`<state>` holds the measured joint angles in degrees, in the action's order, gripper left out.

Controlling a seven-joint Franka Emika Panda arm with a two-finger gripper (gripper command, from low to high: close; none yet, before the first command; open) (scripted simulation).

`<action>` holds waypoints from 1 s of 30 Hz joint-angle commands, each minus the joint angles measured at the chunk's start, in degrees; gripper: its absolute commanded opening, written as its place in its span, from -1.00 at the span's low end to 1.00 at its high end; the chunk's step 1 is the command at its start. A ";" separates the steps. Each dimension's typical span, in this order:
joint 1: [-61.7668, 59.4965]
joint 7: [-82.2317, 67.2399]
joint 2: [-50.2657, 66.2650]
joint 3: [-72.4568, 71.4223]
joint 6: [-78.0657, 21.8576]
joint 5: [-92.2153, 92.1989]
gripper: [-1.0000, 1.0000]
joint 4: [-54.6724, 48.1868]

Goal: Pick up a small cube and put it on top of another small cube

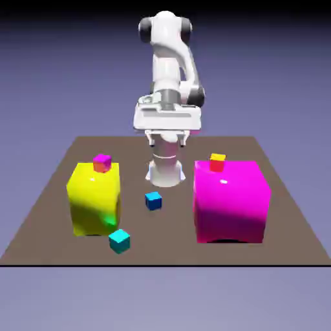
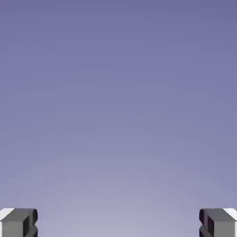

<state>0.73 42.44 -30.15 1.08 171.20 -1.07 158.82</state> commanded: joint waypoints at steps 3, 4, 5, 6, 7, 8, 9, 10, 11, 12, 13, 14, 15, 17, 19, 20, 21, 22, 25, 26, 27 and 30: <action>0.10 -0.05 6.23 2.69 -6.97 -2.66 0.00 -5.44; 0.14 -0.07 8.31 3.59 -9.30 -3.55 0.00 -7.25; 0.17 -0.08 10.39 4.49 -11.62 -4.44 0.00 -9.06; 0.20 -0.10 12.46 5.39 -13.95 -5.33 0.00 -10.87; 0.24 -0.12 14.54 6.28 -16.27 -6.21 0.00 -12.68; 0.27 -0.14 16.61 7.18 -18.59 -7.10 0.00 -14.49; 0.31 -0.15 18.69 8.08 -20.92 -7.99 0.00 -16.31; 0.34 -0.17 20.77 8.98 -23.24 -8.88 0.00 -18.12; 0.37 -0.19 22.84 9.87 -25.57 -9.76 0.00 -19.93; 0.41 -0.20 24.92 10.77 -27.89 -10.65 0.00 -21.74; 0.44 -0.22 27.00 11.67 -30.21 -11.54 0.00 -23.55; 0.48 -0.24 29.07 12.57 -32.54 -12.43 0.00 -25.36; 0.51 -0.25 31.15 13.46 -34.86 -13.31 0.00 -27.17; 0.58 -0.29 35.30 15.26 -39.51 -15.09 0.00 -30.80; 0.65 -0.32 39.46 17.05 -44.16 -16.86 0.00 -34.42; 0.68 -0.34 41.53 17.95 -46.48 -17.75 0.00 -36.23; 0.71 -0.36 43.61 18.85 -48.80 -18.64 0.00 -38.04; 0.75 -0.37 45.69 19.74 -51.13 -19.53 0.00 -39.85; 0.85 -0.42 51.91 22.44 -58.10 -22.19 0.00 -45.29; 0.88 -0.44 53.99 23.33 -60.42 -23.08 0.00 -47.10; 0.92 -0.46 56.07 24.23 -62.75 -23.96 0.00 -48.91; 1.02 -0.51 62.30 26.92 -69.72 -26.63 0.00 -54.34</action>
<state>1.75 41.93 32.14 28.01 101.49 -27.69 104.47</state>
